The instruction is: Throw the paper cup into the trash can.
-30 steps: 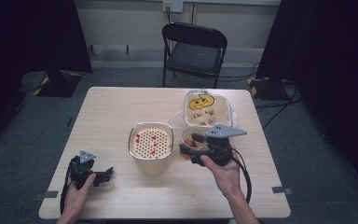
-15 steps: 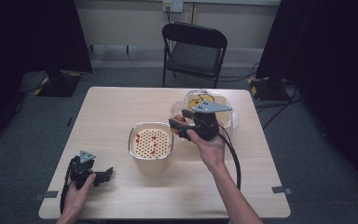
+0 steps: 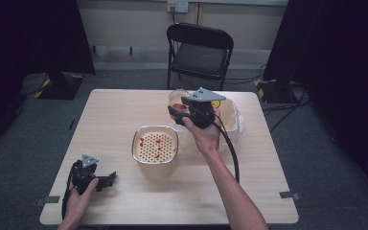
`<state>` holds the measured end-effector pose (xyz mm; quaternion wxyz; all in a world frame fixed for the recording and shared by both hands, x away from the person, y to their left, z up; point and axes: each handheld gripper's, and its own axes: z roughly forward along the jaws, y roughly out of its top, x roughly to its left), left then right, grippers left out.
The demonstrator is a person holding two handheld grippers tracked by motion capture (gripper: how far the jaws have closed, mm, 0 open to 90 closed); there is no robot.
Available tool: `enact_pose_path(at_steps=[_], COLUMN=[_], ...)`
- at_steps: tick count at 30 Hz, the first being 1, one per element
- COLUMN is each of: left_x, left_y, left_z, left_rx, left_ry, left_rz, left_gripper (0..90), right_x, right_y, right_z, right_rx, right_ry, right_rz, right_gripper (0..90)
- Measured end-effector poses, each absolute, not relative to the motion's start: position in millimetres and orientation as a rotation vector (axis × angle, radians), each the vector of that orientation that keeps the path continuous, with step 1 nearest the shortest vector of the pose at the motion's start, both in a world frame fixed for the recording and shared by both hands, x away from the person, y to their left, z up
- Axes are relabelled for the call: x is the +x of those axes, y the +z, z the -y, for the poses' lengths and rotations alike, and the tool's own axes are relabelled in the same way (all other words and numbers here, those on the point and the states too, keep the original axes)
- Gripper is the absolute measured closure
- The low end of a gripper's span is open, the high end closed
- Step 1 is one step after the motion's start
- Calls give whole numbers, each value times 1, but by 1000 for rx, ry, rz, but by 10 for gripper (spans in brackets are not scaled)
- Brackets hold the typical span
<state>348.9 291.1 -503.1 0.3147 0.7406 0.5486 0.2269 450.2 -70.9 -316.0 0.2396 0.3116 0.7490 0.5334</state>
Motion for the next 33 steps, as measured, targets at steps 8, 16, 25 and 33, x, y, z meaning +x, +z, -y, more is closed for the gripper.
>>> enact_pose_path(at_steps=[8, 16, 25, 33], left_x=[349, 349, 349, 349], left_y=[-503, -503, -503, -503], left_z=[-291, -291, -291, -291], left_rx=[1952, 1952, 1952, 1951], left_ry=[598, 598, 598, 596], left_rz=[-1446, -1445, -1446, -1446], left_gripper=[0, 0, 0, 0], right_x=[457, 456, 450, 440], right_y=[-318, -318, -315, -315], right_z=[67, 58, 50, 41], right_rx=[810, 696, 596, 494], right_ry=[1375, 1157, 984, 862], right_rz=[-1993, -2008, -2012, -2011], right_gripper=[422, 436, 451, 459])
